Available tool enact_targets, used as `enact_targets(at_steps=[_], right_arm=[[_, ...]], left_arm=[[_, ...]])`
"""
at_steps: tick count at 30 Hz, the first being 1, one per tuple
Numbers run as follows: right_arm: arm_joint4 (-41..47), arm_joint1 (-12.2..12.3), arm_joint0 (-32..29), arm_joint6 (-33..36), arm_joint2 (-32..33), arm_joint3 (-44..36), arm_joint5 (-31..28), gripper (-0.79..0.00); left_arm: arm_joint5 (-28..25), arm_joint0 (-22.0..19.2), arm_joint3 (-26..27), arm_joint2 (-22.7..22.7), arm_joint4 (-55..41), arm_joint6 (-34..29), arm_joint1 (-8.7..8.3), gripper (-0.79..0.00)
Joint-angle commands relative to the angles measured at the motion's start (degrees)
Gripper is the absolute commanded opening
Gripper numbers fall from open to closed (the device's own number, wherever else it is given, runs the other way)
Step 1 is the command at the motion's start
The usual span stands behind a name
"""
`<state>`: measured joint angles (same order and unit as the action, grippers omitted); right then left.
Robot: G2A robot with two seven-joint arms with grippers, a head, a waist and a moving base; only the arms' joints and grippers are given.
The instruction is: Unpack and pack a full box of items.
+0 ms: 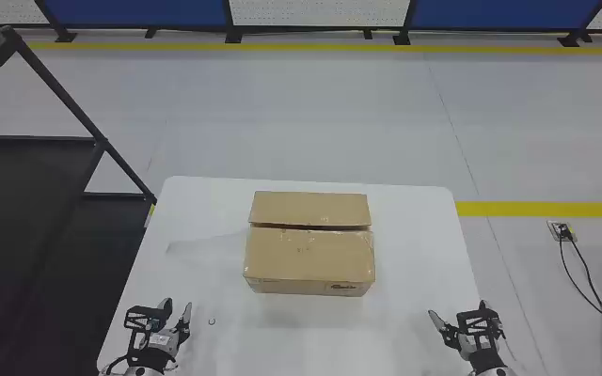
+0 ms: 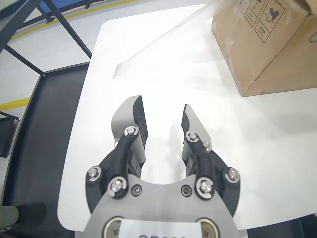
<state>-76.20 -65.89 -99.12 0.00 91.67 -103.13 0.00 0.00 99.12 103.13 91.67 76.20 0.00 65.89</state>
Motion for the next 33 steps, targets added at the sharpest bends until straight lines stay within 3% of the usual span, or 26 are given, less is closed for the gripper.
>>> enact_targets(at_steps=[1,14,15,18,23,33], right_arm=[[0.0,0.0,0.0,0.0,0.0,0.0,0.0,-0.001],[0.0,0.0,0.0,0.0,0.0,0.0,0.0,0.0],[0.0,0.0,0.0,-0.1,-0.1,-0.1,-0.1,0.0],[-1.3,0.0,-0.2,-0.2,-0.9,-2.4,-2.1,0.0],[-1.3,0.0,0.0,1.4,-1.6,-6.9,-5.0,0.0],[2.2,-0.1,0.7,5.0,-2.5,-15.9,-8.4,0.0]], left_arm=[[0.0,0.0,0.0,0.0,0.0,0.0,0.0,-0.429],[0.0,0.0,0.0,0.0,0.0,0.0,0.0,-0.426],[-0.4,-0.1,0.3,0.0,-0.1,0.4,0.0,0.0],[-3.8,0.4,-1.2,1.7,-1.3,6.6,-0.13,0.0],[-3.5,-0.4,-1.2,3.4,-4.2,9.9,0.06,0.0],[-13.3,-1.1,-0.1,7.8,-6.1,18.0,-0.4,0.0]])
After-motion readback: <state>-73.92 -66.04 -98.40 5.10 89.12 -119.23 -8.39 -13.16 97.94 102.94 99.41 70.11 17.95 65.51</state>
